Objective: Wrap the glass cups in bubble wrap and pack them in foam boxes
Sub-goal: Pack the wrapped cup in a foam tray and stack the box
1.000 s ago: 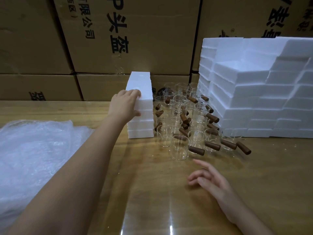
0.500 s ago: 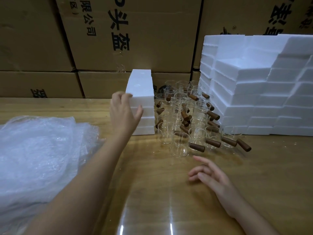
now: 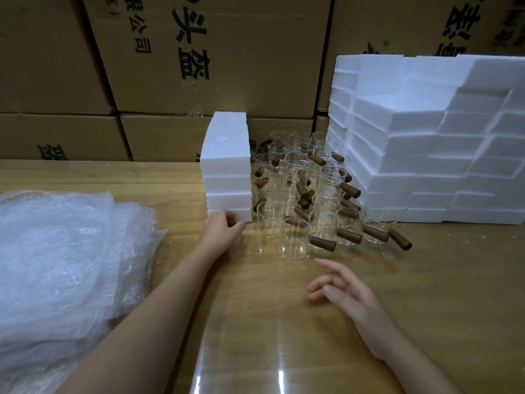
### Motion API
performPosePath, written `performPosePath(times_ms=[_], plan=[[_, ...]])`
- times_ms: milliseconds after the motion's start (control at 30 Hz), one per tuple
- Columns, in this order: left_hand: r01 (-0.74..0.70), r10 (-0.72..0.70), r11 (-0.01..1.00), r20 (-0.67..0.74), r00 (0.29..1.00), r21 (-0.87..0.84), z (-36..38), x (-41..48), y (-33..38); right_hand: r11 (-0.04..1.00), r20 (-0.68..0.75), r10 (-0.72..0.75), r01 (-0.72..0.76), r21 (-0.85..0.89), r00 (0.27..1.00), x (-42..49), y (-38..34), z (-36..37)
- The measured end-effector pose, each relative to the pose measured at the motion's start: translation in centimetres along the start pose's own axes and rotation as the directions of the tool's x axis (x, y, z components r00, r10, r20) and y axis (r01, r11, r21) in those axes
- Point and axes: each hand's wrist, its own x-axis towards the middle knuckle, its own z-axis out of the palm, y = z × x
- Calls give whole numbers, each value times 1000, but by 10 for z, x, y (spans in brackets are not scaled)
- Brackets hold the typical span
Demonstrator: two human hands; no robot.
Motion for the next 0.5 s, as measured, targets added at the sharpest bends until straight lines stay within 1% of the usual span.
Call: performPosePath(times_ms=[133, 233, 300, 367, 500], plan=[[13, -12, 1000, -19, 1000, 20, 3, 2, -3, 1000, 4, -6, 6, 12, 1000, -1, 1, -1], [27, -28, 997, 17, 999, 67, 2, -1, 0, 1000, 2, -10, 10, 10, 1000, -1, -2, 0], [0, -5, 997, 63, 998, 76, 3, -9, -1, 1000, 0, -8, 8, 6, 1000, -2, -3, 0], [-20, 20, 1000, 83, 996, 5, 2, -25, -3, 1000, -9, 10, -10, -8, 1000, -2, -2, 1], [-17, 24, 988, 44, 999, -155, -3, -65, 0, 992, -6, 51, -51, -119, 999, -3, -1, 4]])
